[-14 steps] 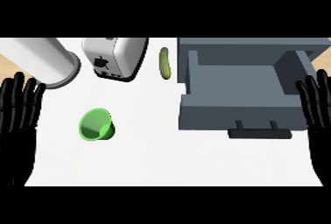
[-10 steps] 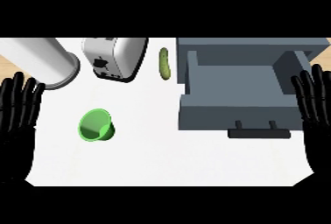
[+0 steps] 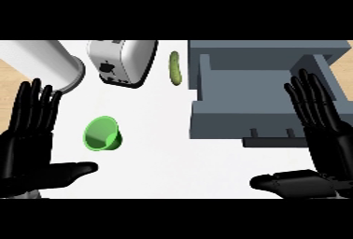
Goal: Pick up the cup, place it into the drawer and close the drawer
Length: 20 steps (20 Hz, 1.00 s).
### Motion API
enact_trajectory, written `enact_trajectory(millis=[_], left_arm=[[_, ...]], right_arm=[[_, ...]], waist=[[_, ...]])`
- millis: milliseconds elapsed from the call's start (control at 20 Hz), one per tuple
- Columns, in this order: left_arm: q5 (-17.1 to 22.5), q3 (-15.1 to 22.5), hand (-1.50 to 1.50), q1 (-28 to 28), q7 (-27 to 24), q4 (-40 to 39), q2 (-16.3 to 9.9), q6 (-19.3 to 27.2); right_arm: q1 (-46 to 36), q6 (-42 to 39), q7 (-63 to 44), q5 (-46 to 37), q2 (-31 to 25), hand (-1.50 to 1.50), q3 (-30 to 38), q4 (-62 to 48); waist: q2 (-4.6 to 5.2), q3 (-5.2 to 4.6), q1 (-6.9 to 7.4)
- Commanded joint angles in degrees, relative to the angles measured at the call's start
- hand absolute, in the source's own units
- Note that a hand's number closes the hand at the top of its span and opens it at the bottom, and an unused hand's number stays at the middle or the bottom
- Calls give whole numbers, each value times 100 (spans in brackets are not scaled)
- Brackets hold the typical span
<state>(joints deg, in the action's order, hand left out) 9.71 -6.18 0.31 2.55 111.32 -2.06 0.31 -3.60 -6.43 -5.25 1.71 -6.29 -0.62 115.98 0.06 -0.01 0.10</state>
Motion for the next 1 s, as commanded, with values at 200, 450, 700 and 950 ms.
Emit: enact_trajectory(millis=[200,450,700,950], left_arm=[[263,-650,-150,-183,-76,-930,-373,-131],[20,-555,-150,-138,-1083,-2292,-221,-361],[14,-898,-150,-191,-1744,-3276,-397,-474],[-209,-948,-150,-455,-2450,-4440,-414,-420]], right_arm=[[-431,-79,-528,197,-67,-150,147,-41],[-812,-151,-182,234,-173,-150,418,-515],[-602,-448,255,387,-300,-150,596,-702],[-964,-229,260,95,-177,-150,487,-1017]], waist=[[-6,0,-12],[0,-1,-15],[0,0,-27],[3,-2,-19]])
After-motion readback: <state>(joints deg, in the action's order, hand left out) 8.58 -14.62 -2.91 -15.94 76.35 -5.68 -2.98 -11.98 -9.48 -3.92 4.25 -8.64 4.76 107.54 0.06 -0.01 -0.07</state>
